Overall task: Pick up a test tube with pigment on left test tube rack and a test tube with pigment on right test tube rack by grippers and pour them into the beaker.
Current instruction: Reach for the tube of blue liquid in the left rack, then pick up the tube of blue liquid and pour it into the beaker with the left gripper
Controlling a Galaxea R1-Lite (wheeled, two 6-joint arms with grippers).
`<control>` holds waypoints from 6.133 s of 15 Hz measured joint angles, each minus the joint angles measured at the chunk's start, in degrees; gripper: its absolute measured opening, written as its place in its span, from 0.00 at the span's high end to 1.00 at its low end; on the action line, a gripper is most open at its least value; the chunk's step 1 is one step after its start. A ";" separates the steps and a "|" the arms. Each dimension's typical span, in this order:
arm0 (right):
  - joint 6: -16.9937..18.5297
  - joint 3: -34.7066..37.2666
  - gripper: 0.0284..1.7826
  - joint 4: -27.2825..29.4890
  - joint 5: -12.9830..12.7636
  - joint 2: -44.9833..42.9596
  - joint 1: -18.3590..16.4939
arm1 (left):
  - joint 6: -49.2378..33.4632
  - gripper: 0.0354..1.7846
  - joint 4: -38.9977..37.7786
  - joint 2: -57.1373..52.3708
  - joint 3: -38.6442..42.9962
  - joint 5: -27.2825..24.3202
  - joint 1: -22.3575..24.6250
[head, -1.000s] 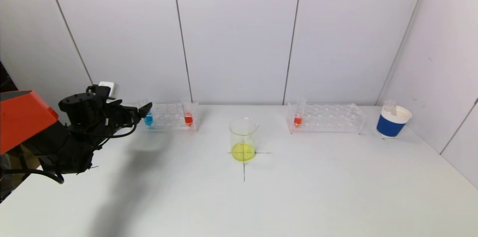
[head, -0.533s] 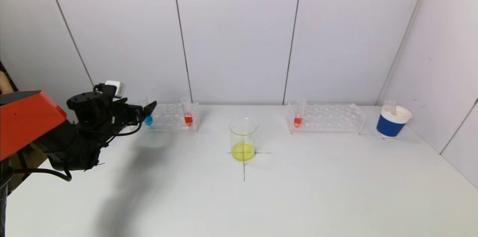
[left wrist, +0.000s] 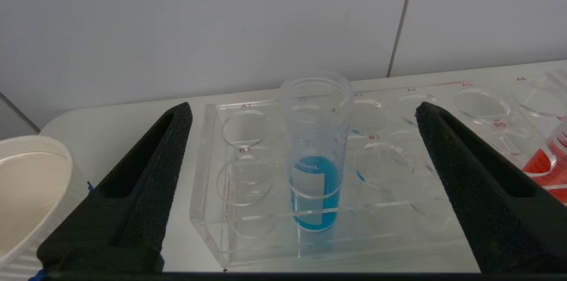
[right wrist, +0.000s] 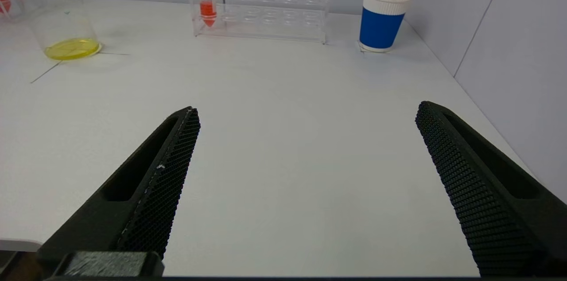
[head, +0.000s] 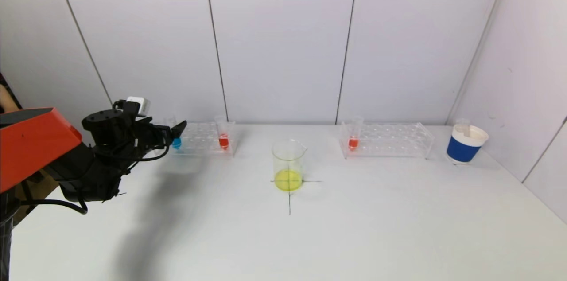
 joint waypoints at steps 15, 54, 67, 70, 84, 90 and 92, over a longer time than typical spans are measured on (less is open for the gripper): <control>0.02 0.00 0.01 0.02 0.00 0.00 0.00 | 0.09 0.01 0.20 0.16 -0.68 0.00 -0.44; 0.02 0.00 0.01 0.02 0.00 0.00 0.02 | 0.11 0.78 0.63 0.82 -2.36 0.06 -0.45; 0.02 0.00 0.01 0.00 0.02 0.00 0.00 | 0.11 0.78 8.95 -6.16 -6.52 0.09 -0.45; 0.05 0.00 0.01 0.02 0.02 0.00 0.00 | 0.11 0.78 11.08 -7.86 -8.46 0.09 -0.44; 0.02 0.00 0.01 0.02 0.00 0.00 0.00 | 4.57 0.78 32.39 -18.14 -23.34 0.06 -6.33; 0.05 0.00 0.01 0.02 0.02 0.00 0.00 | 8.30 0.78 36.71 -19.27 -29.38 0.12 -11.76; 0.05 0.00 0.01 0.00 0.02 0.00 0.00 | 11.41 0.78 36.71 -19.03 -30.16 -0.30 -13.49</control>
